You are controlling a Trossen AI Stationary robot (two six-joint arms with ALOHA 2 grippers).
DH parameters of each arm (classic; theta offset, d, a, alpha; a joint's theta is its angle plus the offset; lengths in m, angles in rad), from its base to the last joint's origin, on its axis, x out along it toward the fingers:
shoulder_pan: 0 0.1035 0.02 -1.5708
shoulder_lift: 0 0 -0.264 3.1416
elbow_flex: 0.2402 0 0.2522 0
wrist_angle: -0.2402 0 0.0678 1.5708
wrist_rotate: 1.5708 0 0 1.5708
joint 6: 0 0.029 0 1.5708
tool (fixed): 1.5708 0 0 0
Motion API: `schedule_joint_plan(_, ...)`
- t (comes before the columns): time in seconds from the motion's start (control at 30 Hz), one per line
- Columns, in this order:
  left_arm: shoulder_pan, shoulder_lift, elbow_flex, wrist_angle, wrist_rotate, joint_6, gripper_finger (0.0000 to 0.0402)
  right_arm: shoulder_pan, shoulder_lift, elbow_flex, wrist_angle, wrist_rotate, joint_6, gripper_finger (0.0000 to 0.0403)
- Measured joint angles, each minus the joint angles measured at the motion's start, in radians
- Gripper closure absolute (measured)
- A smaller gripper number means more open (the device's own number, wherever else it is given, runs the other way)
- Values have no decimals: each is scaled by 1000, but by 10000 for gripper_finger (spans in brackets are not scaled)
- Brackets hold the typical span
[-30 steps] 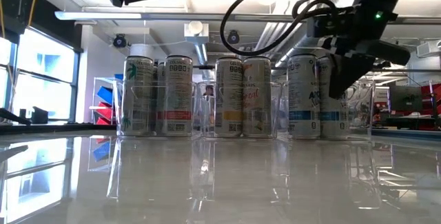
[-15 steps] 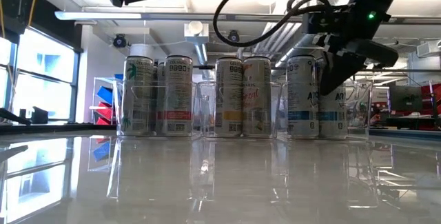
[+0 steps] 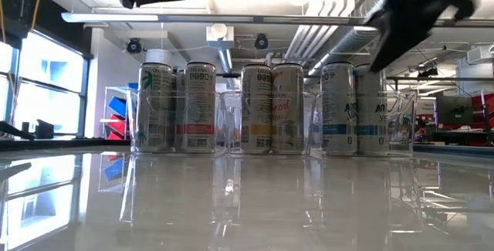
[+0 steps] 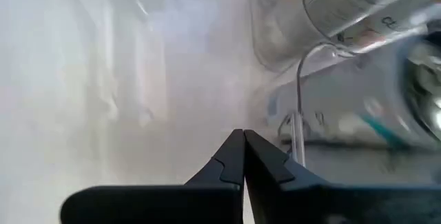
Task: Sort soda cans
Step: Return to Home Position
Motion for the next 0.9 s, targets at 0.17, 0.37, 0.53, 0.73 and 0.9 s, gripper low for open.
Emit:
schedule_joint_plan(0.17,0,-117,-69,-43,-27,-31,18,110,-262,-71,-72,27,164,403)
schedule_joint_plan(0.37,40,-462,-230,-104,-21,-52,18,172,-701,-244,82,-5,214,403)
schedule_joint_plan(0.53,122,-751,-338,-206,86,-6,18,122,-1056,-481,359,-96,141,403)
schedule_joint_plan(0.73,247,-1016,-359,-406,243,28,19,35,-1286,-658,517,-148,51,403)
schedule_joint_plan(0.9,299,-1091,-361,-508,297,50,19,-21,-1273,-735,680,-232,-7,403)
